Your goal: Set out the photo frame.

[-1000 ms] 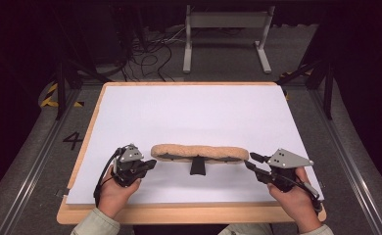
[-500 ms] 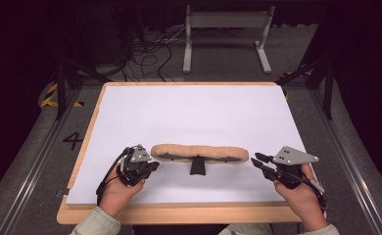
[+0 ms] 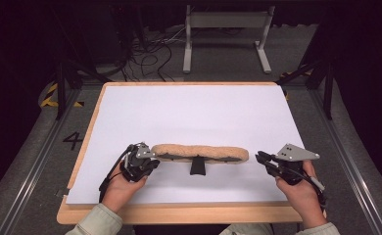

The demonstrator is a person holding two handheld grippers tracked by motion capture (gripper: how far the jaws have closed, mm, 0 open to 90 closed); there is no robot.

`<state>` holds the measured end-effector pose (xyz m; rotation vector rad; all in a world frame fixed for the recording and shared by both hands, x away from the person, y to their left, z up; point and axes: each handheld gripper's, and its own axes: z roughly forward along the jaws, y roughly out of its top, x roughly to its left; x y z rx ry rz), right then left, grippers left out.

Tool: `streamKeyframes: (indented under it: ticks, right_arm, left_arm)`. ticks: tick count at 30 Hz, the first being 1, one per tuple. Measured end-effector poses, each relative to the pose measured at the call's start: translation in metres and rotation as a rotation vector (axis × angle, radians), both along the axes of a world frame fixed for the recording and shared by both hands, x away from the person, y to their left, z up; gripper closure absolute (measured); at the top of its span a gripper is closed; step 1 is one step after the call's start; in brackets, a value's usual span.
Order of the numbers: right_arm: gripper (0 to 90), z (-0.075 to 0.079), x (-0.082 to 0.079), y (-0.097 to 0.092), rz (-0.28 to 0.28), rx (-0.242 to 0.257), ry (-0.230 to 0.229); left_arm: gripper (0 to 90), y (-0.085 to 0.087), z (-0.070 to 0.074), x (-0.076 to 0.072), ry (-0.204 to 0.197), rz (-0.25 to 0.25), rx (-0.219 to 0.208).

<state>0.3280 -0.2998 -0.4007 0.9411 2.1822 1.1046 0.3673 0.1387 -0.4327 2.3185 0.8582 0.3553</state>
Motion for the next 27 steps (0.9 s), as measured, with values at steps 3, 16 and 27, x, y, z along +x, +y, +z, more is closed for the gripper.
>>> streamKeyframes:
  ticks: [3,16,27]
  right_arm:
    - [83.2,-0.005,0.005,0.003,0.004,0.002,0.013]
    - [86.7,-0.015,0.016,0.014,0.018,-0.043,0.019]
    - [90.0,-0.015,0.018,0.017,0.042,-0.030,0.007]
  left_arm:
    - [90.0,-0.001,0.000,0.001,0.002,0.002,0.000]
    - [90.0,0.000,-0.001,0.005,-0.018,0.027,-0.011]
    - [90.0,-0.002,-0.001,0.006,-0.013,0.024,-0.004]
